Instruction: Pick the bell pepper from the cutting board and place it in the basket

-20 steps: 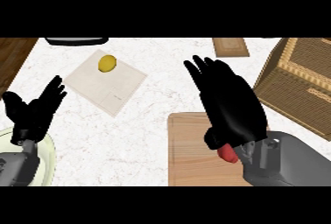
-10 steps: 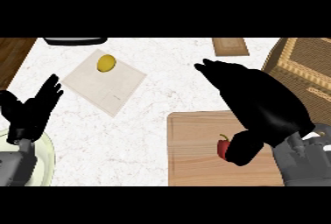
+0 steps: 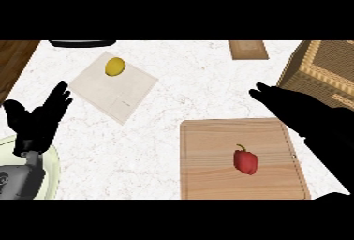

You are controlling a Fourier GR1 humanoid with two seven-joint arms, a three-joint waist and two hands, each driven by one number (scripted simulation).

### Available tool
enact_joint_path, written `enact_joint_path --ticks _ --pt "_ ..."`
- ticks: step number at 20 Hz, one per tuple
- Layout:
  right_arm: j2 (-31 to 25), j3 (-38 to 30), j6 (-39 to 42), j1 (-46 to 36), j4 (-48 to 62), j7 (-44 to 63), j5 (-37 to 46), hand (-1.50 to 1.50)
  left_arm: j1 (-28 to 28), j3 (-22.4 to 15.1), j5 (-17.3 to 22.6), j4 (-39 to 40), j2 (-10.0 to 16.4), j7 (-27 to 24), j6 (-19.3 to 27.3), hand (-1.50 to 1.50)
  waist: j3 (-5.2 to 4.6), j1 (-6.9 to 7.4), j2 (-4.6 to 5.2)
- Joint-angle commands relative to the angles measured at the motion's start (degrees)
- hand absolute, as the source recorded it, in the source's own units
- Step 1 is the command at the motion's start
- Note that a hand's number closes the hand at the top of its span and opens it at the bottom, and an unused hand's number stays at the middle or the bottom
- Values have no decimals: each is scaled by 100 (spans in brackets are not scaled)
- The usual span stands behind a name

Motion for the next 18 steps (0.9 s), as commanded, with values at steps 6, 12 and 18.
enact_joint_path --ticks 6,12,18 --pt "98 -274 32 1652 -176 -1195 1498 -150 -246 171 -33 12 -7 249 -244 0 9 104 46" --pt "367 292 -1335 2754 666 -3193 3298 -150 317 33 -275 -262 -295 -147 -71 0 16 122 47" --pt "1222 799 -2439 2857 1773 -3895 3943 -150 -95 382 -105 -47 -9 127 -430 0 8 130 47"
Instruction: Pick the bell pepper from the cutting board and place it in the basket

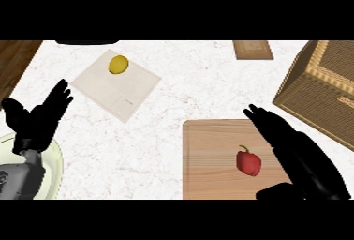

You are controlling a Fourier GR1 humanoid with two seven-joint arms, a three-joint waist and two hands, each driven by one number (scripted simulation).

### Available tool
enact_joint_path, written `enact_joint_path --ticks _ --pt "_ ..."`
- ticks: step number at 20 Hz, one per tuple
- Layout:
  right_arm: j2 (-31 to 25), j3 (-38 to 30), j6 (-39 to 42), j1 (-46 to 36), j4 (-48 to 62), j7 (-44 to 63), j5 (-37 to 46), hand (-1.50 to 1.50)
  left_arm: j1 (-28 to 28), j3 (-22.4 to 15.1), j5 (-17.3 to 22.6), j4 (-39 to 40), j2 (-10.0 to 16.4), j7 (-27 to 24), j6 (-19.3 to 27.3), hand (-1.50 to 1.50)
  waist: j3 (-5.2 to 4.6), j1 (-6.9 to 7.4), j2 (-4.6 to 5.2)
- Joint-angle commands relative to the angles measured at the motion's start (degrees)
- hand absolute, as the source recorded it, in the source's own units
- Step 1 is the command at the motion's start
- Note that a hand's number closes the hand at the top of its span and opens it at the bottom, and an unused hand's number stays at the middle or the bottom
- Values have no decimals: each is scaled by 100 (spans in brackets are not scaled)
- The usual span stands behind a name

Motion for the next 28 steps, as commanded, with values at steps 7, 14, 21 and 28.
enact_joint_path --ticks 7,14,21,28 --pt "606 373 -501 13 1832 -631 1094 -150 -111 96 -297 65 -169 7 -6 0 -4 2 -3" --pt "577 -149 -136 -138 2250 -1111 1220 -150 -161 259 -377 348 -365 -62 -236 0 -5 -12 -4" --pt "787 -286 -79 430 1761 -1439 1386 -150 -40 573 -363 -272 -258 411 -441 0 -5 -15 -9" --pt "681 -328 -3 946 1469 -2042 1263 -150 53 553 -579 307 -519 -338 -504 0 -6 -28 -7"
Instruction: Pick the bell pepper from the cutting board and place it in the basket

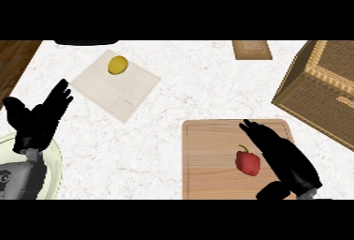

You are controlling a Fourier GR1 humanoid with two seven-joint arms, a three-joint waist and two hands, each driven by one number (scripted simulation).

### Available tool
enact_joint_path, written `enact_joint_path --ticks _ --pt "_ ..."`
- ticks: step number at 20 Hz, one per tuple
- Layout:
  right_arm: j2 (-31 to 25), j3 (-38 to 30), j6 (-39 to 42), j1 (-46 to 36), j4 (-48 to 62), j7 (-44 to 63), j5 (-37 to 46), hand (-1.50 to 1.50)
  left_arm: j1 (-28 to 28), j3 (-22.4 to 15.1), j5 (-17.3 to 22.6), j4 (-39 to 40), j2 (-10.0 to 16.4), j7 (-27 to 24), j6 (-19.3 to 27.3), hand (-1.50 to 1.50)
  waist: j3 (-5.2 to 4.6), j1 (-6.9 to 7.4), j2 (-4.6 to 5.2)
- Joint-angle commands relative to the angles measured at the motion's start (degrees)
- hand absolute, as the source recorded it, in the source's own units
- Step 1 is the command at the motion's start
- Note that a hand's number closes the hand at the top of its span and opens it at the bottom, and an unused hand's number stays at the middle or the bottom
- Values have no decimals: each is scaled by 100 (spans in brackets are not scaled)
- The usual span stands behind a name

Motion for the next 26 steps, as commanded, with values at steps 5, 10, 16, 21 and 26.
enact_joint_path --ticks 5,10,16,21,26 --pt "319 87 -236 -104 449 -204 668 -150 392 94 -135 -369 -146 -100 -78 0 1 23 0" --pt "268 82 -604 150 789 -411 1047 -150 156 67 -129 -570 -233 359 22 0 2 22 -2" --pt "609 460 -640 -83 1201 -206 1626 150 150 -10 -352 -397 -386 169 71 0 1 26 0" --pt "444 375 -865 -116 1641 -699 1811 150 -433 288 -322 599 -209 -281 -122 0 0 -5 8" --pt "501 453 -551 -161 1417 -588 2020 150 -332 383 -165 298 -80 25 -341 0 0 3 4"
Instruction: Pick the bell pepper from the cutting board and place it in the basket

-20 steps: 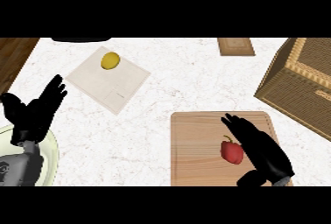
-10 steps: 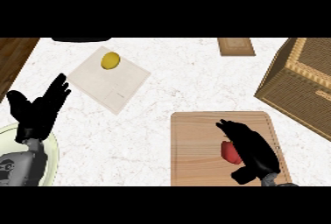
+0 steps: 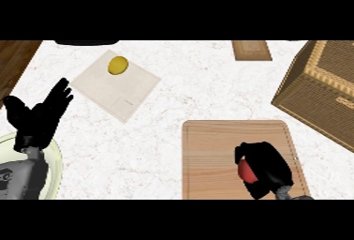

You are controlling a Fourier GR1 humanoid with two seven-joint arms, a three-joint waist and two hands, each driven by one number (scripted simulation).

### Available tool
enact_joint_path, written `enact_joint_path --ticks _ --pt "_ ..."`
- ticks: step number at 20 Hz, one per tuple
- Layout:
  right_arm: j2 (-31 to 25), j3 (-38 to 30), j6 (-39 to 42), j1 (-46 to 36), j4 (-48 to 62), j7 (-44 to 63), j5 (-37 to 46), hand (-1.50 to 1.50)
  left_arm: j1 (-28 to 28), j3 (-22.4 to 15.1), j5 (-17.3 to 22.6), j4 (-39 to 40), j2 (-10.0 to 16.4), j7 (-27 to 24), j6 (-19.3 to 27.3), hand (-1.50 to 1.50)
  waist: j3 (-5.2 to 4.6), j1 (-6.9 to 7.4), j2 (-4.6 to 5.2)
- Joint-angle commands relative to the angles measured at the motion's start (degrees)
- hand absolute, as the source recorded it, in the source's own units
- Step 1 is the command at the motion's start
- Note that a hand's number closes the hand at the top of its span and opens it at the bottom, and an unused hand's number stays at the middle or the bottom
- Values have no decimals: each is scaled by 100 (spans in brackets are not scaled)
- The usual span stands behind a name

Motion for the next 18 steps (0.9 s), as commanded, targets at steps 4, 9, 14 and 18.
enact_joint_path --ticks 4,9,14,18 --pt "207 25 84 -154 362 -50 269 150 -145 -61 -153 144 -177 -29 123 0 35 -1 33" --pt "1357 242 -729 -447 498 2221 -651 150 -156 34 -7 88 -21 26 -38 0 47 114 67" --pt "1380 1034 -2067 -1057 761 3540 -1725 150 -158 -202 -206 94 -246 -82 90 0 46 176 73" --pt "1386 1418 -3358 -1285 -25 3427 -2225 150 -77 -166 -136 -108 -148 141 25 0 49 177 24"
